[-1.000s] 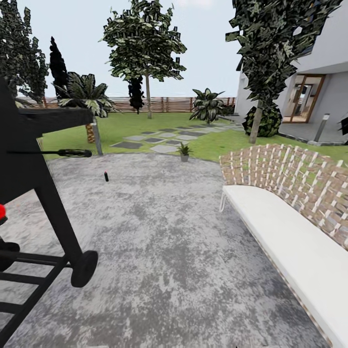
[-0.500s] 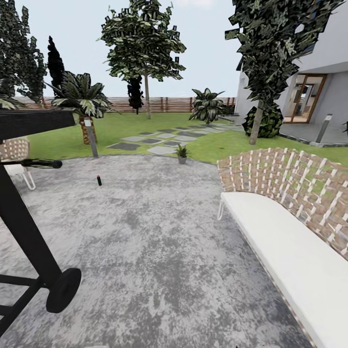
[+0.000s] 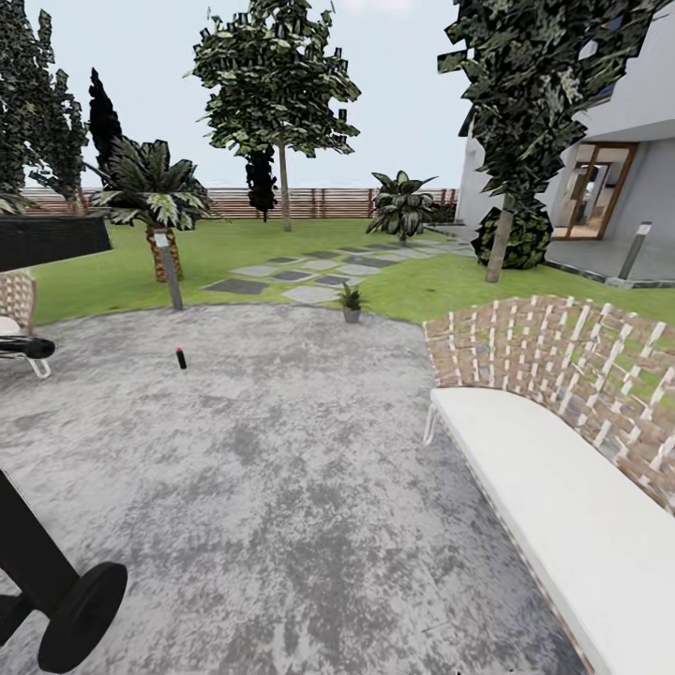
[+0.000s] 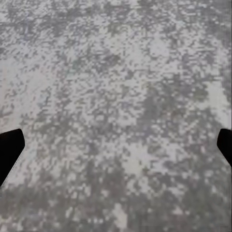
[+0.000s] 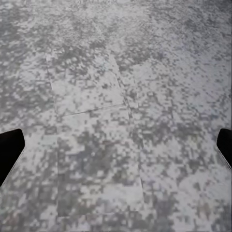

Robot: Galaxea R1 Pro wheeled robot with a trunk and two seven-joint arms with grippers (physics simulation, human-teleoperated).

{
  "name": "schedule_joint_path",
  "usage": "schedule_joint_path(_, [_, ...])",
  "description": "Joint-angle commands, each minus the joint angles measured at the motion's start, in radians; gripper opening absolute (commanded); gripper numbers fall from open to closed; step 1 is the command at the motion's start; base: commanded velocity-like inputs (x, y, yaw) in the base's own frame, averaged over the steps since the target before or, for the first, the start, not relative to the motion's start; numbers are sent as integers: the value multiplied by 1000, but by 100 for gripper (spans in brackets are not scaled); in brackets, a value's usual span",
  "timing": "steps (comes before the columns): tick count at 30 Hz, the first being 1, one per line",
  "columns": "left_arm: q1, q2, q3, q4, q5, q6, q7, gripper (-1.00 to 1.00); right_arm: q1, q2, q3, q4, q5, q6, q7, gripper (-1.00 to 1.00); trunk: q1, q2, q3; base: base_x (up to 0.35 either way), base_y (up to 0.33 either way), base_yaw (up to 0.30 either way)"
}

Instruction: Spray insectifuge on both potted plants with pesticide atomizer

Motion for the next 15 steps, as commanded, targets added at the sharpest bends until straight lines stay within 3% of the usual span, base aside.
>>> schedule_joint_path(1, [-1,0,-1,1,-1,-3,4,100,0,0,0,1,1,-3,1,100,0,0,-1,340,-2,0])
schedule_joint_path(15, [-1,0,-1,1,-2,-3,4,100,0,0,0,1,2,-3,4,100,0,0,-1,340,0,0])
